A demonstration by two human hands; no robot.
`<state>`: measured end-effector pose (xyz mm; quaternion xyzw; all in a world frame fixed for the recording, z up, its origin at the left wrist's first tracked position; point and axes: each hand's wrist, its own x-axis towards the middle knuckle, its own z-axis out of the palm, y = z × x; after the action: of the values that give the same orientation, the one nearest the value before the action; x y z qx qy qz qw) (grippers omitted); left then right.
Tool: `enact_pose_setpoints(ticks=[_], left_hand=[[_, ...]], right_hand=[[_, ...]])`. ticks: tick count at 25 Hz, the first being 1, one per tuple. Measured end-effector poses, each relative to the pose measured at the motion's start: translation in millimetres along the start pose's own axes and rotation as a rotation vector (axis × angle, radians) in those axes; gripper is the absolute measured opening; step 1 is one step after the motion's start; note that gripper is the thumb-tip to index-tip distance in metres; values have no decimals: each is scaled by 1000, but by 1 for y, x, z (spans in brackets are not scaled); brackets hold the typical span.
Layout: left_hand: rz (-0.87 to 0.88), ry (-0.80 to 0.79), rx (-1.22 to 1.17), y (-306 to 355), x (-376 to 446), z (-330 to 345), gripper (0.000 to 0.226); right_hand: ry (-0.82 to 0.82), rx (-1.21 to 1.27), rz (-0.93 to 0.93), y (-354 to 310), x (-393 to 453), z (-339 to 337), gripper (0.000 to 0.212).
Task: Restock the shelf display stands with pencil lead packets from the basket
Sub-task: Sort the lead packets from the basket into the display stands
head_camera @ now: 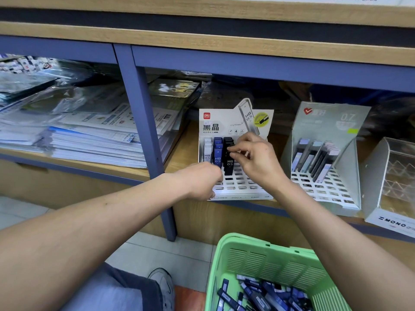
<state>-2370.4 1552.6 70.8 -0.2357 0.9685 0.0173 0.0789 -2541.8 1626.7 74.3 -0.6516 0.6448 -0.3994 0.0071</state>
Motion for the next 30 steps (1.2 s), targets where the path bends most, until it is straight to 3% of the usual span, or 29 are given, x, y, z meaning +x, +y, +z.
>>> enact_pose_setpoints(ticks=[8,17,30], left_hand=[[5,19,11,-1,0,2,25],[-1,9,6,0,2,1,29],[-23,12,-16,-5,6,7,33]], right_hand=[[-38,-114,-47,-1,5,-7,22],[-85,-83,-76,-9,9,-9,18],[-125,-292,-47,-10,12,-9,21]])
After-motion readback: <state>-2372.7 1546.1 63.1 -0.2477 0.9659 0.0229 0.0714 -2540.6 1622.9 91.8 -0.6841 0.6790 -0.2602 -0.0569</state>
